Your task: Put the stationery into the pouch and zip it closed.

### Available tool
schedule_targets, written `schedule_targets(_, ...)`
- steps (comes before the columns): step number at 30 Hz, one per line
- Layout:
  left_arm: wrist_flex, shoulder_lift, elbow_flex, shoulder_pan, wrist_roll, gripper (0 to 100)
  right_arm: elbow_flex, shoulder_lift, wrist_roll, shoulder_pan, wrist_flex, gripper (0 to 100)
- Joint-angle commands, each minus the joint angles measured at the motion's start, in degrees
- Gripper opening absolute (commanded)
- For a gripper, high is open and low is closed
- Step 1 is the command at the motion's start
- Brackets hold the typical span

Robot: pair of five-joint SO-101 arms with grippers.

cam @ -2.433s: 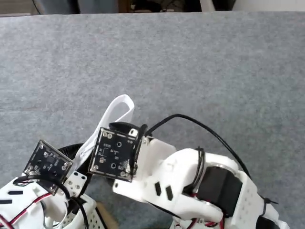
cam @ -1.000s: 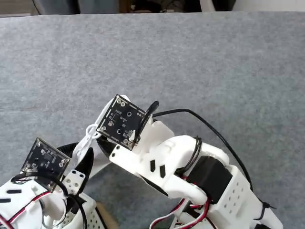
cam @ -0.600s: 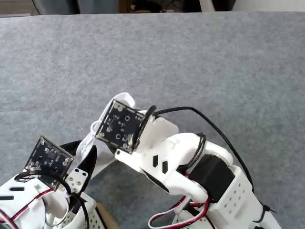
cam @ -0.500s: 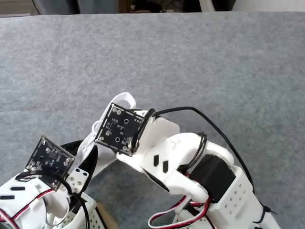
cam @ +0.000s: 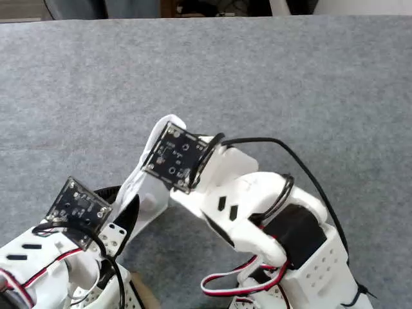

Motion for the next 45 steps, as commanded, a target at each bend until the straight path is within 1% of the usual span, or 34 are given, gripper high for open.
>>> schedule_targets(1, 0.97, -0.35, -0.04, 0.92, -0.53, 3, -2.68, -0.48, 1.05, 7.21, -0.53, 1.2)
schedule_targets(4, 0.97, -0.35, -0.04, 1.01, -2.02, 3, -2.68, -0.48, 3.43, 8.35, -1.05, 1.2)
schedule_targets(13, 0.97, -0.53, 2.42, 1.54, -2.11, 3, -5.67, -0.57, 3.52, 9.58, -0.79, 1.2)
schedule_targets(15, 0.88, -0.53, 2.07, 1.36, -0.35, 3, -6.73, -0.57, 3.52, 9.85, -0.88, 1.2)
schedule_targets(17, 0.88, -0.09, 1.98, 1.10, 3.69, 3, -6.81, -0.57, 3.52, 9.67, -0.26, 1.2)
schedule_targets(20, 0.88, 0.00, 1.98, 1.54, 6.07, 3, -6.81, -0.57, 3.43, 9.49, 1.41, 1.2)
schedule_targets(23, 0.70, 0.00, 2.42, 1.80, 6.33, 3, -6.90, -0.57, 3.43, 9.49, 1.58, 1.2)
schedule_targets(27, 0.62, -0.53, 1.98, 5.41, 5.89, 3, -6.99, -0.48, 1.76, 9.32, 1.58, 1.2)
schedule_targets(30, 0.53, -0.53, 1.54, 5.41, 5.71, 4, -7.16, -0.48, 0.44, 7.30, 2.90, 1.2)
schedule_targets(32, 0.53, -0.53, 1.54, 5.41, 4.22, 10, -7.34, -0.48, 0.35, 4.92, 4.84, 1.2)
schedule_targets(36, 0.62, -0.53, 1.01, 5.41, 2.73, 36, -7.78, -0.48, 0.53, 1.23, 7.47, 1.2)
schedule_targets(38, 0.62, -0.53, -0.48, 5.41, 2.02, 45, -7.78, -0.48, 0.62, -0.09, 8.44, 1.2)
schedule_targets(40, 0.62, -0.53, -2.51, 5.32, 1.85, 48, -7.78, -0.48, 0.62, -1.93, 9.58, 1.2)
schedule_targets(42, 0.62, -0.53, -4.62, 5.32, 1.85, 48, -7.78, -0.48, 0.62, -3.60, 10.46, 1.2)
schedule_targets(45, 0.70, -0.44, -8.48, 4.35, 1.85, 48, -7.78, -0.40, 0.62, -4.13, 10.64, 1.2)
